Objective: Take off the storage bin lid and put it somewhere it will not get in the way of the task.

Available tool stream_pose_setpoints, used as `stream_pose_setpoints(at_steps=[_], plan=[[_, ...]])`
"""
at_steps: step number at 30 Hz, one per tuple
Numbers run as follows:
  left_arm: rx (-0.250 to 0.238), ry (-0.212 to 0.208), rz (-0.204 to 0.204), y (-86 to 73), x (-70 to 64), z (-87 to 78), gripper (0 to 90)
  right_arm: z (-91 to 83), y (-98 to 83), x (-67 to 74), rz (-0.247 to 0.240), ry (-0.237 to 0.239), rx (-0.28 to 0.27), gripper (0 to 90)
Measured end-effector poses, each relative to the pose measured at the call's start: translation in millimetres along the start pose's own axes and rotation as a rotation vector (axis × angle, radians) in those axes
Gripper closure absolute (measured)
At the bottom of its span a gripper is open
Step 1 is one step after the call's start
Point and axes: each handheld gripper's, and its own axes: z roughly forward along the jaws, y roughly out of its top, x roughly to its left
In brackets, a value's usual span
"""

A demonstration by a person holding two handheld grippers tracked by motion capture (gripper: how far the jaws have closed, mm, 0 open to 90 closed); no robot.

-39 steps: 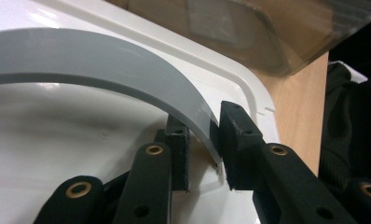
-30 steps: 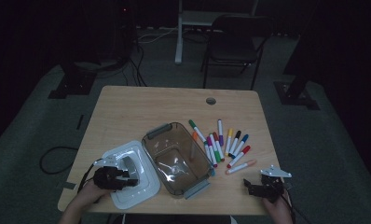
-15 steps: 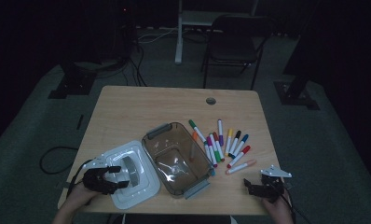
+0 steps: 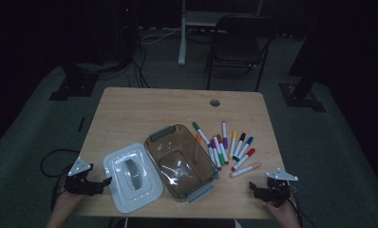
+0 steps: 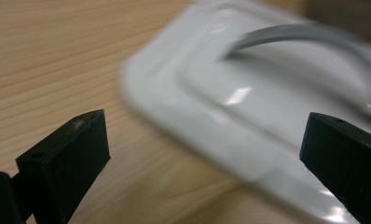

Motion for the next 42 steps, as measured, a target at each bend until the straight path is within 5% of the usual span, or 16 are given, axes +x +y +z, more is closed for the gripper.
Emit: stream_pose_setpoints(at_steps=[8,15,21,42], plan=[[0.017,0.093,-0.112,-9.5,13.9,4.1,2.1,0.2,0.2,-0.3,0.001,0.0,-0.001,12.4],[0.067,0.164,-0.157,-15.0,18.8,8.0,2.1,0.0,0.0,-0.1,0.005,-0.003,-0.001,13.0],[0.087,0.196,-0.164,-15.7,17.7,11.2,2.1,0.0,0.1,-0.1,0.006,-0.002,0.0,12.9],[0.087,0.205,-0.178,-12.3,18.0,15.3,2.2,1.9,2.0,0.0,0.009,-0.007,0.001,12.8]])
